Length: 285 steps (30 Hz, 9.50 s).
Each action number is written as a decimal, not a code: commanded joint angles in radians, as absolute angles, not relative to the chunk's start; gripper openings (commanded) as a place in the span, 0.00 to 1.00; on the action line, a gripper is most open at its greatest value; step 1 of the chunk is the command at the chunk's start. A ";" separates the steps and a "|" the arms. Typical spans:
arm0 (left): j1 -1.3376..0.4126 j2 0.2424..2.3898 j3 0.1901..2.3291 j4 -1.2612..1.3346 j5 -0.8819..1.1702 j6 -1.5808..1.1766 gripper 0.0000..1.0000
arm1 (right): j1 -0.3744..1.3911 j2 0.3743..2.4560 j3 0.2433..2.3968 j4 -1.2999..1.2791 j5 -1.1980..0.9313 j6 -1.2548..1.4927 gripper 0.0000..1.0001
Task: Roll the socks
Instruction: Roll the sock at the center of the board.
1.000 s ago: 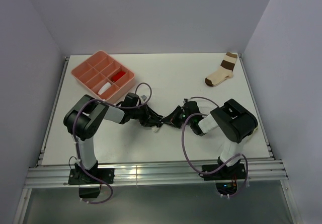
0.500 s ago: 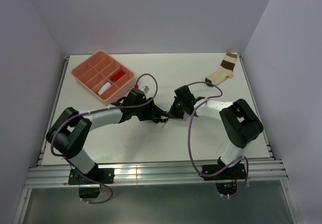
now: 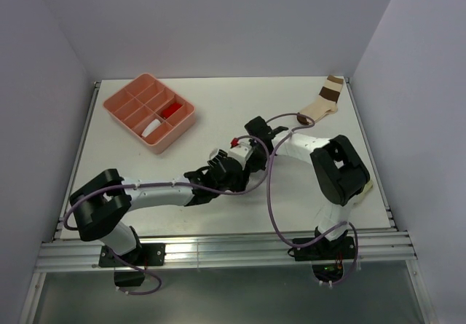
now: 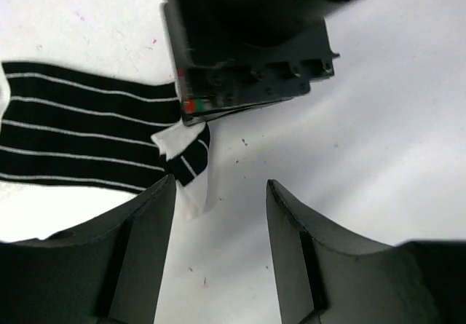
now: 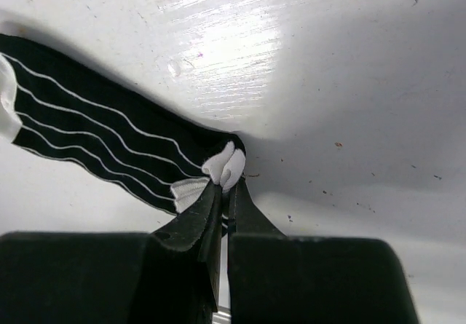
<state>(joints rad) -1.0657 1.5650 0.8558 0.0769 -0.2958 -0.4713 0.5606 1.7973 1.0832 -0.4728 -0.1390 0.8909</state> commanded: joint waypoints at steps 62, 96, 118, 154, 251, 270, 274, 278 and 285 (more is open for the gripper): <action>-0.855 1.648 0.802 0.081 0.007 -0.686 0.00 | 0.479 1.468 0.842 0.028 -0.268 0.950 0.53; -0.508 1.761 0.630 0.365 0.531 -1.126 0.00 | 0.580 1.692 0.624 0.423 -0.368 1.049 0.56; -0.491 1.802 0.612 0.422 0.578 -1.164 0.00 | 0.589 1.856 0.638 0.517 -0.411 1.040 0.27; -1.051 1.450 0.836 -0.009 -0.515 -0.486 0.53 | 0.614 1.856 1.207 -0.584 -0.138 0.842 0.00; -0.845 1.712 0.856 -0.009 0.161 -0.641 0.01 | 0.451 1.335 0.533 0.284 -0.290 1.006 0.61; -0.666 1.798 0.758 0.170 0.452 -0.900 0.01 | 0.548 1.551 0.436 0.506 -0.342 1.109 0.61; -0.650 1.796 0.732 0.225 0.489 -0.942 0.01 | 0.558 1.609 0.448 0.543 -0.354 1.126 0.59; -0.646 1.795 0.719 0.264 0.520 -0.972 0.01 | 0.565 1.664 0.456 0.575 -0.376 1.138 0.58; -0.646 1.810 0.704 0.345 0.575 -1.002 0.01 | 0.565 1.709 0.485 0.578 -0.388 1.129 0.49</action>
